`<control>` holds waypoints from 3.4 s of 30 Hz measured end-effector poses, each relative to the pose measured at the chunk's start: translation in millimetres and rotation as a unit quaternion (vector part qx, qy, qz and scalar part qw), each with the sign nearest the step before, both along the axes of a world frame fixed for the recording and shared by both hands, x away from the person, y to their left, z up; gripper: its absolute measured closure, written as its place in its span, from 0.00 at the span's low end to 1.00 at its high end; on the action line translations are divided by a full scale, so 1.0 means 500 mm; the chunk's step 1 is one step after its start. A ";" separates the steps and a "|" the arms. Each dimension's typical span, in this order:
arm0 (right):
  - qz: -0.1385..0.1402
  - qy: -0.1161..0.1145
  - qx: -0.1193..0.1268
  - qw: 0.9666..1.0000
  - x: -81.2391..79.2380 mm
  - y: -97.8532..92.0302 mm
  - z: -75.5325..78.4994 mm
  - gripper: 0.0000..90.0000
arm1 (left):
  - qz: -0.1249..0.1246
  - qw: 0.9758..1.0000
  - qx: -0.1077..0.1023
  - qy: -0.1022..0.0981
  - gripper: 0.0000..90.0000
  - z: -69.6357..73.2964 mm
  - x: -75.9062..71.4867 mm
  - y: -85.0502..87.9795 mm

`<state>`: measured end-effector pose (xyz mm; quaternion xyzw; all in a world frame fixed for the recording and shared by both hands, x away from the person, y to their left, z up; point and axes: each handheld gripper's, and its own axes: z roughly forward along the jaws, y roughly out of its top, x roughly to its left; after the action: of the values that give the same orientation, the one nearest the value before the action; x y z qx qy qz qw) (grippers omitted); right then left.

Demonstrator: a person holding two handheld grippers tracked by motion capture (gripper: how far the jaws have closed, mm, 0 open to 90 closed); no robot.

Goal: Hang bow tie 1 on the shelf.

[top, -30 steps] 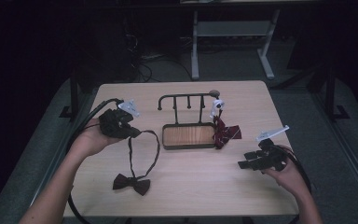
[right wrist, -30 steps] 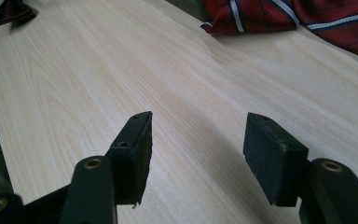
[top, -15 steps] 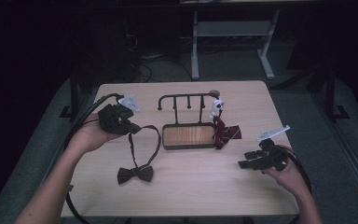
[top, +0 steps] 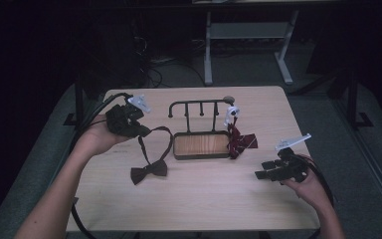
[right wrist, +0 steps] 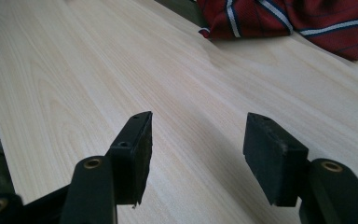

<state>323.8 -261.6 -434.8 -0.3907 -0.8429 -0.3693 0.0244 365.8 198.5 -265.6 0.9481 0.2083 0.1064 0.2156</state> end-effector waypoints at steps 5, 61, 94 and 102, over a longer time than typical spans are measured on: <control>-0.001 0.001 -0.001 1.000 0.000 -0.002 0.001 0.47 | 0.002 1.000 0.001 -0.002 1.00 0.007 0.007 -0.005; -0.003 -0.002 0.002 1.000 -0.004 -0.010 0.005 0.47 | 0.036 0.999 0.017 0.004 1.00 0.050 0.109 -0.056; -0.004 -0.005 0.004 1.000 -0.005 -0.016 0.007 0.47 | 0.077 0.995 0.058 0.005 0.96 0.014 0.156 -0.079; -0.008 -0.006 0.003 1.000 -0.006 -0.020 0.007 0.47 | 0.079 0.995 0.063 0.009 0.84 0.009 0.155 -0.075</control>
<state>320.7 -271.8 -431.4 -0.3951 -0.8385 -0.3748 0.0172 443.1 161.0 -261.0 0.9413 0.2769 0.1279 0.1443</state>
